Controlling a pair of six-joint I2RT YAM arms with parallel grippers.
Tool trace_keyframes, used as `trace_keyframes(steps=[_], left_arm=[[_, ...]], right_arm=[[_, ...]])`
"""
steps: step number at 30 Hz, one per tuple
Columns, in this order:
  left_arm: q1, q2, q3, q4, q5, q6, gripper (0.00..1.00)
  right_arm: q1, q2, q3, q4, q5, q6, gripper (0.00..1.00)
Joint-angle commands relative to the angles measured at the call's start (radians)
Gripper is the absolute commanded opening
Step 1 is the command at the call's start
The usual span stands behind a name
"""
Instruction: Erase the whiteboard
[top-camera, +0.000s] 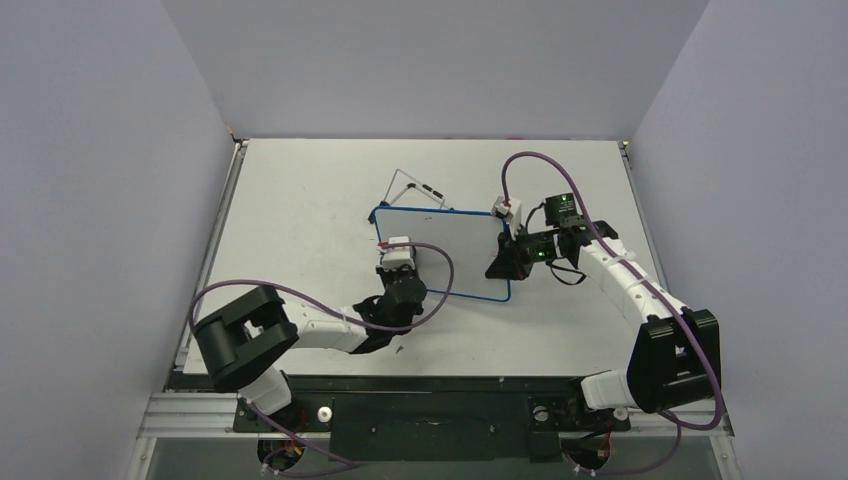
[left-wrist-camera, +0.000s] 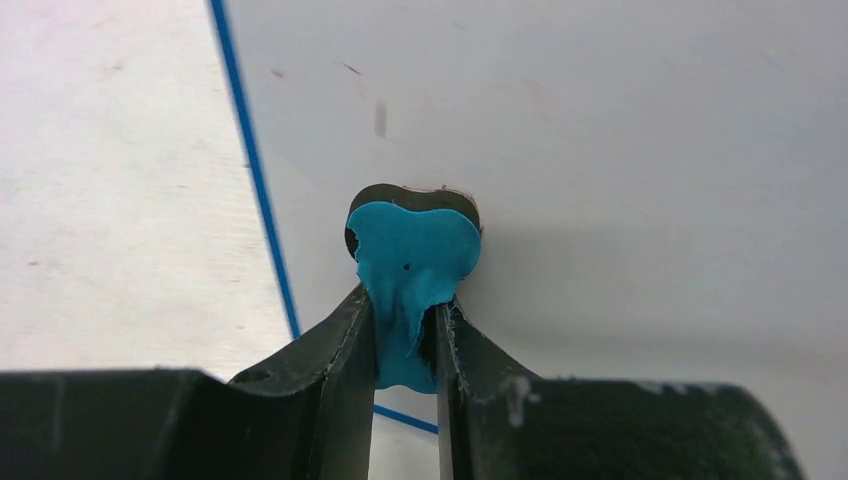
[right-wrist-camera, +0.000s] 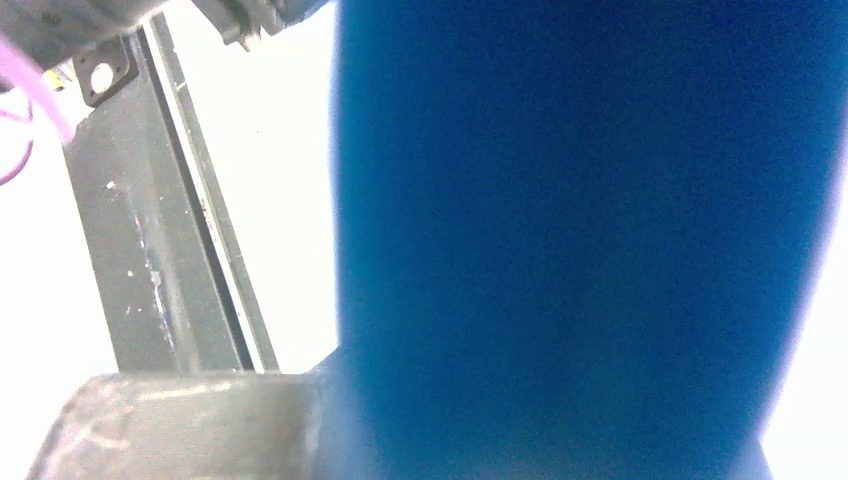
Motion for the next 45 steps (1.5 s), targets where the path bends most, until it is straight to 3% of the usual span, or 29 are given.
trace_keyframes(steps=[1, 6, 11, 15, 28, 33, 39, 45], left_arm=[[0.057, -0.104, -0.043, -0.012, -0.055, 0.0, 0.0], [0.109, -0.192, -0.099, -0.003, 0.012, 0.008, 0.0], [0.22, -0.23, -0.228, 0.2, 0.337, 0.023, 0.0], [0.194, -0.221, -0.239, 0.273, 0.459, 0.071, 0.0], [-0.064, -0.105, -0.089, 0.297, 0.437, 0.157, 0.0], [-0.024, -0.109, -0.156, 0.301, 0.369, 0.132, 0.0], [0.107, -0.213, -0.301, 0.294, 0.323, 0.061, 0.0], [0.16, -0.388, -0.328, 0.099, 0.358, 0.05, 0.0]], right_arm=[[0.025, -0.028, -0.001, -0.128, -0.046, -0.013, 0.0], [0.025, -0.028, 0.0, -0.128, -0.045, -0.014, 0.0], [0.023, -0.026, -0.003, -0.128, -0.045, -0.015, 0.0], [0.023, -0.026, 0.0, -0.128, -0.043, -0.015, 0.0], [0.015, -0.028, -0.002, -0.129, -0.043, -0.016, 0.0], [0.01, -0.033, -0.003, -0.127, -0.047, -0.015, 0.0], [0.008, -0.036, -0.002, -0.128, -0.046, -0.016, 0.0], [0.009, -0.03, -0.001, -0.128, -0.042, -0.018, 0.0]])
